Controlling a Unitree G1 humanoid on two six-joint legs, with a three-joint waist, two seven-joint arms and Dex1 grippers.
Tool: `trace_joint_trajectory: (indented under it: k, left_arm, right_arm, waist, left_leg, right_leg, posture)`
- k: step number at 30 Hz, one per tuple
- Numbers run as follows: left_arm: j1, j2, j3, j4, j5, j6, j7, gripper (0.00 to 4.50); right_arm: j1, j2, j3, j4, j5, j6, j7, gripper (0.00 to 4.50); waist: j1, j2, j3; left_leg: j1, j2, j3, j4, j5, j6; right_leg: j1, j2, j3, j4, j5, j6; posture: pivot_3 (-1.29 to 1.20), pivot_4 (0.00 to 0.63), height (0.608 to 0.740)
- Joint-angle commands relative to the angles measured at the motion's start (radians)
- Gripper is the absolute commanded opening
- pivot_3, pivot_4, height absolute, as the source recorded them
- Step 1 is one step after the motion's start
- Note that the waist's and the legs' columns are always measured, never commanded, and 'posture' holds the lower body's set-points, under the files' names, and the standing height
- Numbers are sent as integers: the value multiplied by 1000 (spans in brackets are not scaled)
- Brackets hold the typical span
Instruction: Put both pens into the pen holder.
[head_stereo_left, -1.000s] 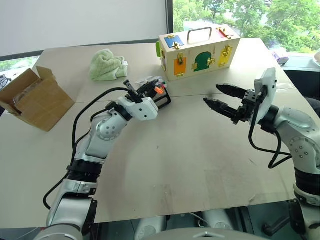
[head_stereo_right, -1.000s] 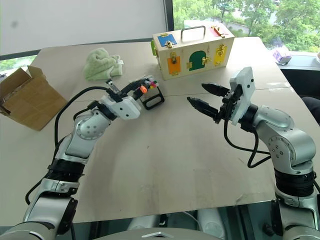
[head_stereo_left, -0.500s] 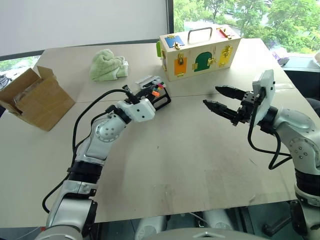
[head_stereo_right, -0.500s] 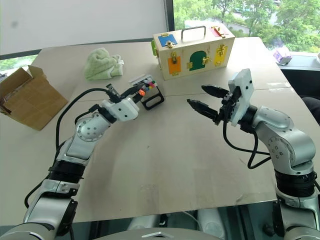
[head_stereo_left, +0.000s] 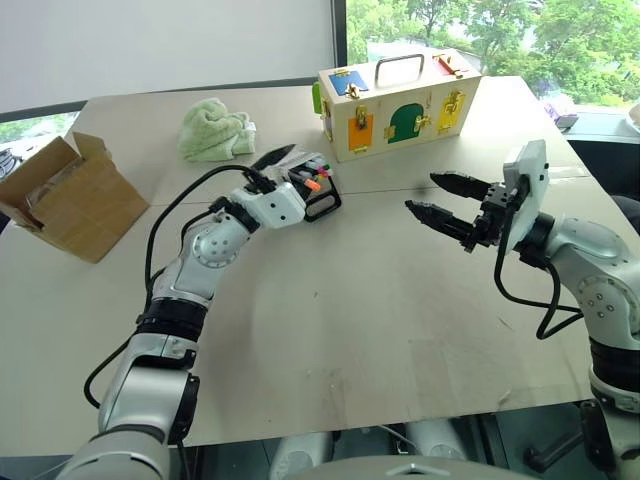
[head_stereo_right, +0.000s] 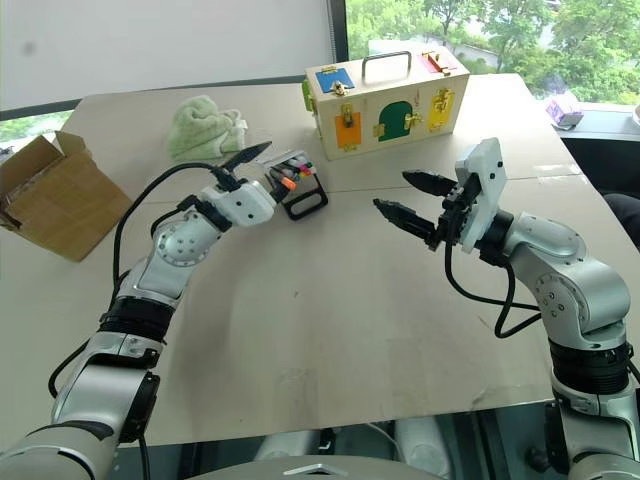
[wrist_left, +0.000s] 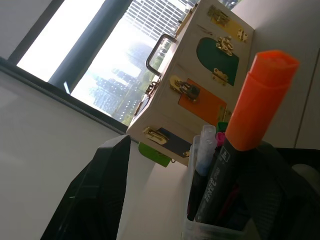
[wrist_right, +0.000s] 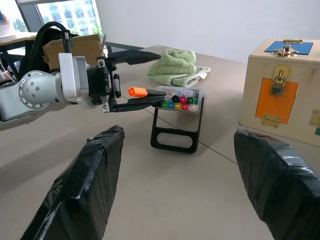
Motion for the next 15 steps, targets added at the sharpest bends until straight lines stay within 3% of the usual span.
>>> trace_joint_trajectory:
  k: [1,15]
  left_arm:
    - [-12,17,13,-20,4,-17,26,4424]
    - [13,-7,-8,-78,-43,97,-72,4424]
  right_arm:
    - [-3,-2,-6,-20,3,-28,0,3747]
    - [-15,5,19,2,-3,-56,10,3747]
  waist:
    - [0,0,0]
    - [0,0,0]
  left_leg:
    - [0,0,0,0,0,0]
    - [0,0,0,0,0,0]
  right_leg:
    - [0,0,0,0,0,0]
    - [0,0,0,0,0,0]
  posture:
    - [0,150,740]
    - [0,150,740]
